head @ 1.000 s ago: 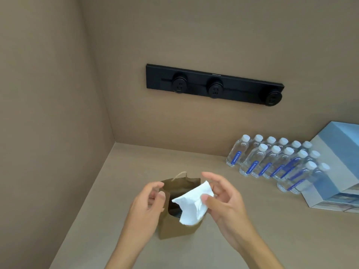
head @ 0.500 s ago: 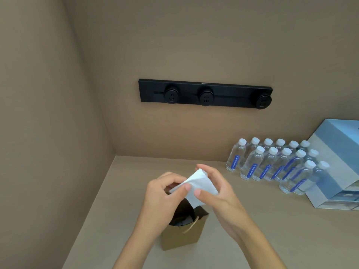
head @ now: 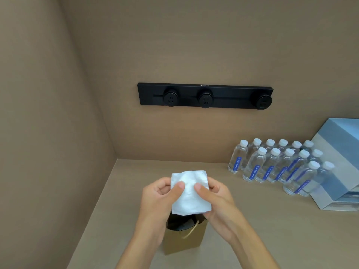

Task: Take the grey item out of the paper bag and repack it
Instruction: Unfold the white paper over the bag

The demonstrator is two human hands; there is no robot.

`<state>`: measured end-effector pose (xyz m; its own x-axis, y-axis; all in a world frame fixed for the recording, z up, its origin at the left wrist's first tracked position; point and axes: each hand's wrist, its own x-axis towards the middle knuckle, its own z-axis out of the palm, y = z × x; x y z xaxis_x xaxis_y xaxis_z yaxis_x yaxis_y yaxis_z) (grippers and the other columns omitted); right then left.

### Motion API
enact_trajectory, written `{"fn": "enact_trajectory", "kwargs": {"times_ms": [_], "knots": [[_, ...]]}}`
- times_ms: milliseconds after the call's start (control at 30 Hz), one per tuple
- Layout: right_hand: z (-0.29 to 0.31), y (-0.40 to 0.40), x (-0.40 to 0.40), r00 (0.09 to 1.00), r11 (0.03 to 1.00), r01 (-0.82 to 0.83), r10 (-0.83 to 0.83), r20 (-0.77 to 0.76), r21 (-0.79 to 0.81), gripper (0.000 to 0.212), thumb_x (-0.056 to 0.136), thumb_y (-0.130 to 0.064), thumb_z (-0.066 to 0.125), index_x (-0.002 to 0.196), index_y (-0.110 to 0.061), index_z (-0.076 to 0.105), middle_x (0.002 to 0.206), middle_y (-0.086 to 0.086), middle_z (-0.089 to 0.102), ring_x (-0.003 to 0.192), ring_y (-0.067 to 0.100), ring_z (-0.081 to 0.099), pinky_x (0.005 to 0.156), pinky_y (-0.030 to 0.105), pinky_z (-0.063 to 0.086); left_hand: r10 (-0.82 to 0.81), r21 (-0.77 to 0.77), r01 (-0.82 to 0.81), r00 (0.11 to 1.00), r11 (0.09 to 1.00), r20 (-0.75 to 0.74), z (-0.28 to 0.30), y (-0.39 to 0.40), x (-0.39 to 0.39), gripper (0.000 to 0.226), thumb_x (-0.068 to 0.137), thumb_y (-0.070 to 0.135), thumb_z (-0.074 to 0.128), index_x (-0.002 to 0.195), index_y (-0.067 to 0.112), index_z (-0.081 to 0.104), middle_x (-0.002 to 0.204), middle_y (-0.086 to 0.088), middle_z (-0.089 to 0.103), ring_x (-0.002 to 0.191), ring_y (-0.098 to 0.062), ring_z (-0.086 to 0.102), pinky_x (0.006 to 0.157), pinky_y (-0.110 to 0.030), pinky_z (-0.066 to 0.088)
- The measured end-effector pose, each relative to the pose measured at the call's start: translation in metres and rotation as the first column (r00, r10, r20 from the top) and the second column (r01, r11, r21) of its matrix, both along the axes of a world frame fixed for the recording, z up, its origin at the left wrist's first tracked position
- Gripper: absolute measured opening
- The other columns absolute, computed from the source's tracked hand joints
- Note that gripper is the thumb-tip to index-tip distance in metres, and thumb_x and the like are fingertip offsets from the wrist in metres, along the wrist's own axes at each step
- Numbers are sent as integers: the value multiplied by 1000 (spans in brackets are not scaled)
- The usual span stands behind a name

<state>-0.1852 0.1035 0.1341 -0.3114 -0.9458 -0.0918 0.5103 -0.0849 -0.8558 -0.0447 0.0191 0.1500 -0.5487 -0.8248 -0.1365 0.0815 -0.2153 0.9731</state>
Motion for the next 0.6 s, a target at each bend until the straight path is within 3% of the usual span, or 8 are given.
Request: {"fn": "enact_trajectory", "kwargs": {"times_ms": [100, 200, 333, 433, 600], "knots": [[-4, 1, 4, 999, 998, 55, -55, 1, 30, 36, 84, -11, 75, 117, 1, 67, 112, 26, 71, 99, 37, 70, 79, 41, 57, 10, 114, -5, 999, 993, -40, -1, 0, 1, 38, 76, 35, 81, 92, 1, 75, 96, -24, 78, 84, -36, 76, 80, -50, 59], [-7, 2, 5, 996, 997, 83, -83, 34, 1, 35, 85, -7, 72, 118, 3, 65, 115, 27, 70, 100, 37, 69, 82, 44, 57, -3, 154, 11, 999, 988, -54, 0, -1, 3, 46, 77, 40, 71, 96, -2, 74, 105, -30, 74, 91, -43, 74, 88, -59, 56], [-9, 5, 6, 995, 995, 94, -92, 47, -33, 34, 85, -5, 70, 118, 4, 64, 112, 27, 69, 100, 38, 68, 83, 46, 55, 4, 116, 4, 998, 993, -67, 2, -1, 1, 36, 76, 30, 75, 92, -3, 73, 97, -30, 75, 78, -32, 73, 74, -46, 57], [-10, 6, 5, 992, 994, 98, -93, 82, -57, 36, 87, -9, 70, 120, 3, 63, 115, 28, 67, 104, 38, 66, 87, 46, 53, 9, 39, -7, 998, 999, -60, 3, -1, -1, 23, 77, 27, 80, 83, 5, 74, 79, -15, 76, 73, -27, 68, 61, -35, 55], [-12, 7, 4, 991, 988, 45, -25, 135, -148, 45, 92, -14, 65, 131, 6, 54, 129, 29, 60, 119, 39, 58, 100, 49, 46, 47, -94, -52, 997, 994, -54, 5, -2, -5, 14, 78, 28, 75, 83, 15, 76, 78, 0, 76, 76, -16, 68, 73, -36, 51]]}}
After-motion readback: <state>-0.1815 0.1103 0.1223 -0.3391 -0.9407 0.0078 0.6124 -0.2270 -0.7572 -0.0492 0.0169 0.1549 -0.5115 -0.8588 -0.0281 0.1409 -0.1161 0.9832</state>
